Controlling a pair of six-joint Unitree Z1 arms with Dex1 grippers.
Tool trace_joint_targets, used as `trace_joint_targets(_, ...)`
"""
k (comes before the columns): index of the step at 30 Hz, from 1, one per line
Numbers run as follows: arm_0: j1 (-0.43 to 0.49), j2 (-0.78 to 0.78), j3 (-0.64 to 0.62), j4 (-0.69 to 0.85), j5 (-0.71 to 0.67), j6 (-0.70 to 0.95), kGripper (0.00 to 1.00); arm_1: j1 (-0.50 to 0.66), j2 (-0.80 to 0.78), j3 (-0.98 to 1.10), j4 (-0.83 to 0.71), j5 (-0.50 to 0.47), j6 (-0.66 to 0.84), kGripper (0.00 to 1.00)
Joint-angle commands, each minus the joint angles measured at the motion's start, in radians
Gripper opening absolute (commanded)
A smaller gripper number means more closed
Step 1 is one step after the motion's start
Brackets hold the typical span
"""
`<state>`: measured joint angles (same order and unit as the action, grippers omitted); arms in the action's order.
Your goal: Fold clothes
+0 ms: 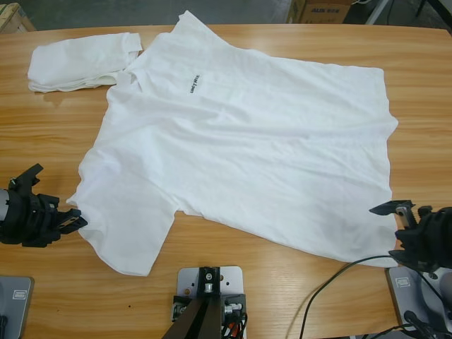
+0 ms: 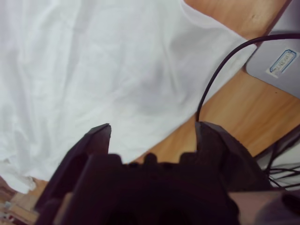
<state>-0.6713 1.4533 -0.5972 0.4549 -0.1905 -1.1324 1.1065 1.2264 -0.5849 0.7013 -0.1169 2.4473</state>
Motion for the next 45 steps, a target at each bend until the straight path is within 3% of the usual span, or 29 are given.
trace_joint_targets(1, -0.010, 0.038, -0.012, 0.008, 0.011, 0.021, 0.000, 0.015, 0.074, 0.099, -0.111, -0.029, 0.017, 0.614)
trace_joint_targets(11, -0.010, 0.055, -0.020, 0.008, 0.011, 0.037, 0.000, 0.055, 0.193, 0.105, -0.297, 0.028, 0.043, 0.623)
trace_joint_targets(17, -0.011, 0.061, -0.020, 0.009, 0.011, 0.040, 0.000, 0.133, 0.205, 0.109, -0.297, 0.056, 0.124, 0.619)
trace_joint_targets(29, -0.013, 0.055, -0.019, 0.019, 0.013, 0.038, 0.000, 0.138, 0.207, 0.199, -0.335, 0.091, 0.205, 0.619)
trace_joint_targets(45, -0.013, 0.071, -0.006, 0.018, 0.013, 0.039, 0.000, 0.138, 0.201, 0.206, -0.386, 0.066, 0.170, 0.620)
